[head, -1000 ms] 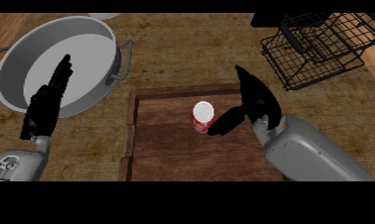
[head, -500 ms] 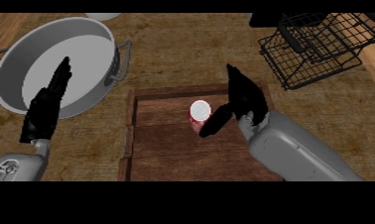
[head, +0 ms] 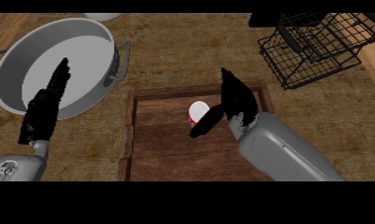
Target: Pick the can from the tray and place it in the tiered basket
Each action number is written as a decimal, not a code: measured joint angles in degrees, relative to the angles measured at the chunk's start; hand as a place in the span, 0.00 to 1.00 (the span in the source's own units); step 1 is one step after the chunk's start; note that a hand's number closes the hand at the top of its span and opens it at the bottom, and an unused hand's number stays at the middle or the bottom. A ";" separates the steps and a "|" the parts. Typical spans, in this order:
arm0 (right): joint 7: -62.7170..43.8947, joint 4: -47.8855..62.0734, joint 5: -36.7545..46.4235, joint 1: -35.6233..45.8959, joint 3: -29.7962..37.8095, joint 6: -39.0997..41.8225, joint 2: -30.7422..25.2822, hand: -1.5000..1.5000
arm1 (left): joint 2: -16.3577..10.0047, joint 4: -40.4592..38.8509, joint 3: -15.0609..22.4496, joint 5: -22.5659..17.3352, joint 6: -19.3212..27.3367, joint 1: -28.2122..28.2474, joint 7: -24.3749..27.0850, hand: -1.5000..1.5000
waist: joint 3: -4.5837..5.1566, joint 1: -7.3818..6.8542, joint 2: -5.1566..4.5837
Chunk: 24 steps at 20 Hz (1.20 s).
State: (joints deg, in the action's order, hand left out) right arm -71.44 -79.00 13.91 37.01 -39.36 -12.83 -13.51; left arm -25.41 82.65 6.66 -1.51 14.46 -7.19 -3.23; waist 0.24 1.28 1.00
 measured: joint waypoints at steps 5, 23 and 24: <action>-0.04 1.62 1.53 -0.02 1.57 0.16 2.50 0.00 | 0.45 -0.34 -0.20 0.43 0.02 -0.73 0.12 0.50 | -0.03 -0.09 0.02; 1.29 5.12 4.32 -3.43 3.84 2.02 10.29 1.00 | 1.05 0.12 -1.31 0.77 -2.10 -0.66 0.31 0.50 | 0.05 -1.23 -0.04; 1.64 5.41 4.44 -3.19 3.18 2.73 10.02 1.00 | 1.15 -0.04 -1.31 1.05 -1.95 -1.10 0.20 0.50 | 0.08 -1.18 -0.01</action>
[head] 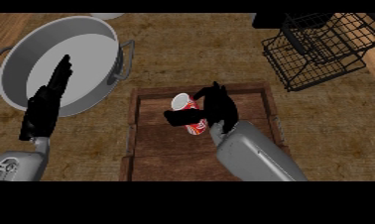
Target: Pick the can from the tray and place it in the tiered basket
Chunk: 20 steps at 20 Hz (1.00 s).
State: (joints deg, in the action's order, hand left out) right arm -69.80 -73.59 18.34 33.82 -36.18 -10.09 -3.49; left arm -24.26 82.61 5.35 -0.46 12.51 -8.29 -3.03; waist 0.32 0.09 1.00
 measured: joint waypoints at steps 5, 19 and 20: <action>0.42 1.38 1.36 2.25 -0.59 2.94 -0.06 1.00 | 0.70 1.11 0.48 1.18 0.41 -0.29 -1.23 0.50 | -0.01 -0.02 -0.09; 7.98 -14.57 7.57 -3.84 -3.78 3.75 -2.74 1.00 | 1.05 0.44 -1.58 1.69 -1.07 0.70 -0.43 0.50 | -0.31 0.57 -0.52; 10.96 -16.32 7.69 -4.51 -6.00 4.98 -3.98 1.00 | 1.43 0.56 -1.31 1.90 -0.81 0.84 -0.43 0.50 | -0.34 0.56 -0.50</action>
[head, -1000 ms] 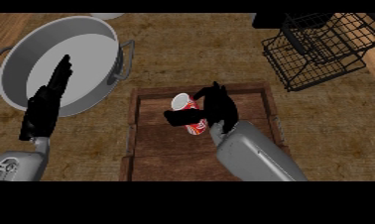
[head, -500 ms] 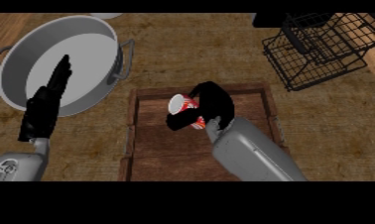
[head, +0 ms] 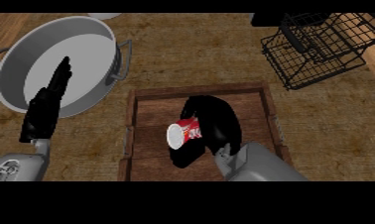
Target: Pick the can from the tray and place it in the tiered basket
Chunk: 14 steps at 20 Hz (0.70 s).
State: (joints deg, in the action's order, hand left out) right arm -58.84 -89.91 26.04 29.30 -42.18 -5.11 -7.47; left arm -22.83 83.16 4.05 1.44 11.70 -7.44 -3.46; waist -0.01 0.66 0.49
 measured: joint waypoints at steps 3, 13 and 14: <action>6.28 -9.07 0.46 -3.05 -2.15 1.10 -5.51 1.00 | -0.38 -0.04 -0.76 -0.30 -0.26 0.49 0.28 0.50 | -0.03 0.51 0.05; 11.00 -33.14 3.46 -4.71 11.41 0.47 -18.10 1.00 | 0.55 -0.46 -1.09 0.46 -0.47 -0.29 0.16 0.50 | 0.00 0.41 -0.18; 11.24 -34.05 2.66 -4.21 14.02 1.32 -19.29 1.00 | 0.92 -0.05 -0.85 0.66 -0.35 -0.14 0.02 0.50 | 0.00 0.23 -0.22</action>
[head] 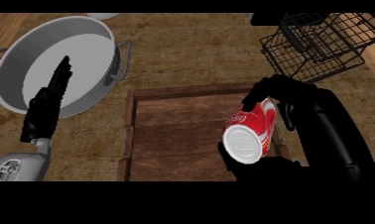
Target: Pick the can from the tray and place it in the tiered basket
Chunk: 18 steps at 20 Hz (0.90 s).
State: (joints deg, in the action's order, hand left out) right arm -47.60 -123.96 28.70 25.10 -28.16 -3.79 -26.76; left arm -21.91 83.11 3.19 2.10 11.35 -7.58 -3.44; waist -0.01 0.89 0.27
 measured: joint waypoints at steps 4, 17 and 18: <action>-0.01 -0.77 -2.17 3.75 8.36 4.90 -4.33 1.00 | 0.76 0.02 0.19 0.98 0.28 -0.93 -0.65 0.50 | 0.02 -0.46 -0.13; 14.20 15.50 -11.02 12.09 25.26 17.58 -8.90 1.00 | 2.85 0.60 -0.71 3.27 -1.06 -0.62 -0.48 0.50 | 0.02 -1.30 -0.34; 15.71 17.29 -9.41 12.80 25.10 17.36 -9.13 1.00 | 2.72 -0.28 -1.17 3.11 -1.44 -1.34 -0.35 0.50 | 0.02 -1.33 -0.38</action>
State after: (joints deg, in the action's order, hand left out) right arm -31.89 -106.67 19.29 37.90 -3.06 13.58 -35.90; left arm -19.19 82.83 2.03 5.22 9.91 -8.92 -3.79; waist 0.01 -0.44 -0.11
